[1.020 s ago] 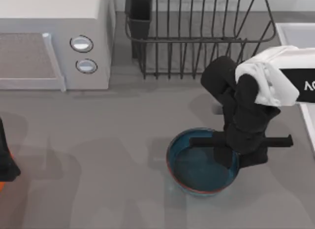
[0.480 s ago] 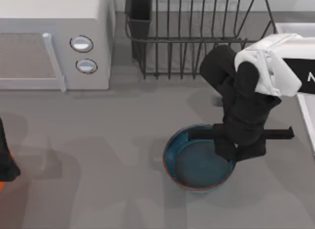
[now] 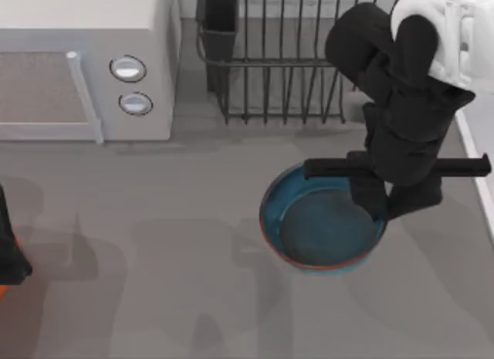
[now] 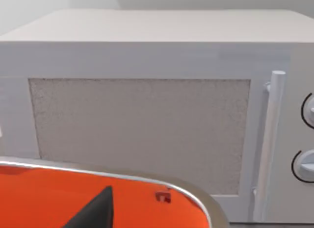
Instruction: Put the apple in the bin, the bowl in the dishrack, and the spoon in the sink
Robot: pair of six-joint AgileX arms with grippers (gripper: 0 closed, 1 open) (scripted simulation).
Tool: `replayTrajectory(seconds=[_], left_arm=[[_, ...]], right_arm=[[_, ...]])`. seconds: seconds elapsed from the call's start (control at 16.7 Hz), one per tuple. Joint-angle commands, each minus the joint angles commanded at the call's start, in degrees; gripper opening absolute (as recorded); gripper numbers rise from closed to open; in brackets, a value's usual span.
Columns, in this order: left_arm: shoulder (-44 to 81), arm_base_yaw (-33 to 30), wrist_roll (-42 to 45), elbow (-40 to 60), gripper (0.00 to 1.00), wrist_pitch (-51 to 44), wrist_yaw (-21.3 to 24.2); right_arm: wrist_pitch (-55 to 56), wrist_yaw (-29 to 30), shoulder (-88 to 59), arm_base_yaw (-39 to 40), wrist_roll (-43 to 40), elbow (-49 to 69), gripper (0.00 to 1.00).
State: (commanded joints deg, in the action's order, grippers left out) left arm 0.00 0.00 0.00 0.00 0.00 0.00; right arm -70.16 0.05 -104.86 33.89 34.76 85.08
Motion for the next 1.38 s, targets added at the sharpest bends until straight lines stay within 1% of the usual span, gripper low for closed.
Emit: replayTrajectory(seconds=[0.3, 0.48, 0.6, 0.72, 1.08, 1.2, 1.38], left_arm=[[0.00, 0.00, 0.00, 0.00, 1.00, 0.00, 0.00], [0.00, 0.00, 0.00, 0.00, 1.00, 0.00, 0.00], [0.00, 0.00, 0.00, 0.00, 1.00, 0.00, 0.00], [0.00, 0.00, 0.00, 0.00, 1.00, 0.00, 0.00], [0.00, 0.00, 0.00, 0.00, 1.00, 0.00, 0.00], [0.00, 0.00, 0.00, 0.00, 1.00, 0.00, 0.00], [0.00, 0.00, 0.00, 0.00, 1.00, 0.00, 0.00]], right_arm=[[0.86, 0.70, 0.05, 0.50, -0.33, -0.06, 0.00], [6.12, 6.00, 1.81, 2.91, -3.10, 0.28, 0.00], [12.23, 11.73, 3.69, 5.40, -6.11, 0.32, 0.00], [20.31, 18.84, 5.84, 8.42, -9.87, 0.09, 0.00], [49.88, 43.25, 13.87, 18.36, -23.25, -1.91, 0.00], [58.16, 50.51, 16.87, 21.26, -27.23, -2.41, 0.00], [66.21, 58.24, 20.70, 24.44, -31.48, -2.68, 0.00]])
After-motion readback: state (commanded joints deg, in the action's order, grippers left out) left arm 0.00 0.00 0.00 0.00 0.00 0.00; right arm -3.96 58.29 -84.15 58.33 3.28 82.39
